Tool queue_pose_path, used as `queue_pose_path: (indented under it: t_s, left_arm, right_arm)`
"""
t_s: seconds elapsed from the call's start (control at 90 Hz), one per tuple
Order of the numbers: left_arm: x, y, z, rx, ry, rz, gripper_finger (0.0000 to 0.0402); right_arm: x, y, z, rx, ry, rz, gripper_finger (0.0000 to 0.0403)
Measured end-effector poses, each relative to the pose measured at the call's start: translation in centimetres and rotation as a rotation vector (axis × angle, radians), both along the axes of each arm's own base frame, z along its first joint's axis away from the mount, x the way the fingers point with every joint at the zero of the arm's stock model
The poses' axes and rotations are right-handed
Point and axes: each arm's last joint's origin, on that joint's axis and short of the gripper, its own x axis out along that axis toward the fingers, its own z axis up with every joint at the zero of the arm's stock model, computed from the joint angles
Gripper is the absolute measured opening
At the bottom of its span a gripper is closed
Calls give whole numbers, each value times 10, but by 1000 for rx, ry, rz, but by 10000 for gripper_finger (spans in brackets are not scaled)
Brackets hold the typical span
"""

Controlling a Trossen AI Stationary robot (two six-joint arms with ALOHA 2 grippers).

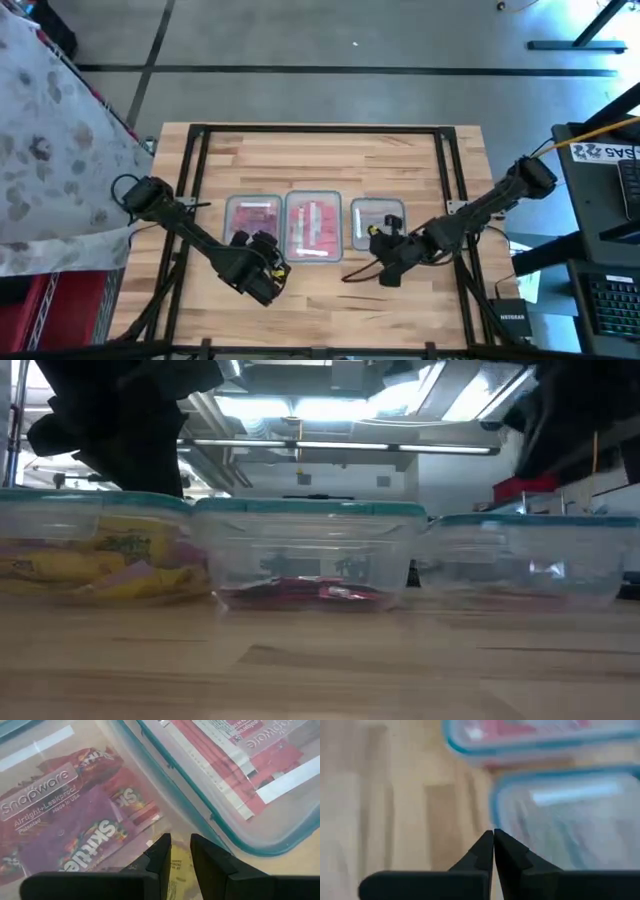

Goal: Sort candy
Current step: Move the square transparent food container to the center of the table, then return to Home Position

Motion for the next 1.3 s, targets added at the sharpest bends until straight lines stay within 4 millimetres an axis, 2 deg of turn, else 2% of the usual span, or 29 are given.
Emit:
queue_pose_path:
  t_s: [0.133, 0.356, 0.556, 0.689, 0.833, 1.011, 1.133, 1.222, 1.3]
  left_arm:
    - [0, 0, 0, 1, 1, -1, 61]
    - [1, 1, 0, 15, 18, -21, 61]
    - [2, 5, 0, 30, 34, -28, 61]
    - [3, 6, 0, 40, 49, -48, 61]
    - [6, 4, 6, 41, 55, -77, 61]
    - [15, -1, 29, 34, 24, -102, 61]
    - [16, -2, 51, 72, -20, -99, 61]
    - [8, -4, 69, 114, -104, -113, 61]
    - [-8, -6, 85, 153, -173, -133, 61]
  right_arm:
    - [-12, -17, -9, -129, 100, -136, 0]
    - [-9, -31, -39, -108, 47, -174, 0]
    - [-2, -31, -44, -80, -33, -139, 0]
    - [-2, -30, -43, -93, -25, -113, 0]
    - [-9, -24, -30, -137, 26, -83, 0]
    - [-20, -13, 9, -137, -110, -22, 0]
    - [-38, -14, 36, -103, -235, 34, 0]
    - [-56, -21, 51, -79, -311, 42, 0]
    - [-74, -31, 58, -56, -367, 39, 0]
